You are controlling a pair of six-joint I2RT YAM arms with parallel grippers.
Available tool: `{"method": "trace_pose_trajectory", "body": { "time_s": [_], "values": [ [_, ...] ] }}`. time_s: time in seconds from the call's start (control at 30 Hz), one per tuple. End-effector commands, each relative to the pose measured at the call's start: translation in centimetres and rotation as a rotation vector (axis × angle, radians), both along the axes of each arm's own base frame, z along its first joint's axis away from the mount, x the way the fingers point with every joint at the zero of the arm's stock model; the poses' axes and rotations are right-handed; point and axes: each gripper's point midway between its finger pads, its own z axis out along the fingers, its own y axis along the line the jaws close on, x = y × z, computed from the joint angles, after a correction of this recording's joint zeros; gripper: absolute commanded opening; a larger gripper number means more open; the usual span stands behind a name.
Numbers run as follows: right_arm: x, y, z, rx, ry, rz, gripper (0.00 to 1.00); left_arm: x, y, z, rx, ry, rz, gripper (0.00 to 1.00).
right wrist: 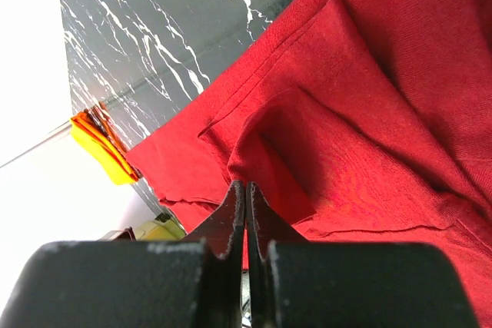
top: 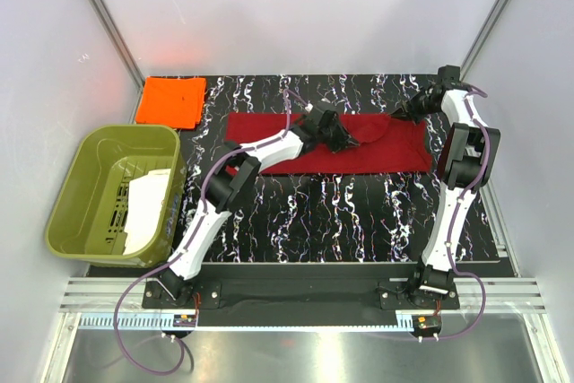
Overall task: Fold and stack the t-shirts
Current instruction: Fold the tshirt
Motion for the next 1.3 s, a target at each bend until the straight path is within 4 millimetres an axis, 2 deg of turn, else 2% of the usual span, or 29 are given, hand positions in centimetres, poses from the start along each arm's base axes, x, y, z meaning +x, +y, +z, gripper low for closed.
{"method": "trace_pose_trajectory", "body": {
  "time_s": [0.0,0.03,0.07,0.17,0.43,0.77,1.03,1.27],
  "values": [
    [0.0,-0.1,4.3,-0.014,-0.091,0.022,0.0,-0.2,-0.2,5.2,-0.079,-0.061,-0.092,0.0],
    [0.1,-0.4,4.3,-0.023,-0.091,0.015,0.0,0.0,0.0,5.2,-0.079,-0.067,-0.1,0.0],
    [0.1,-0.5,4.6,-0.026,-0.097,0.012,0.0,0.4,0.1,6.1,-0.091,-0.084,-0.106,0.0],
    [0.2,-1.0,5.1,-0.033,-0.104,-0.007,0.0,0.9,0.1,5.8,-0.091,-0.081,-0.14,0.0],
    [0.0,-2.2,6.1,-0.059,-0.123,-0.047,0.0,0.7,-0.5,6.5,-0.177,-0.08,-0.236,0.0],
    [-0.6,-2.4,5.4,-0.071,-0.104,-0.056,0.0,0.3,-0.5,4.6,-0.208,-0.025,-0.318,0.0],
    [-2.5,-3.4,5.8,-0.103,-0.085,-0.067,0.0,1.1,1.4,4.5,-0.17,-0.033,-0.321,0.0],
    [-5.0,-4.4,5.9,-0.167,-0.043,-0.079,0.0,0.3,2.2,4.4,-0.16,-0.009,-0.36,0.0]
  ]
}}
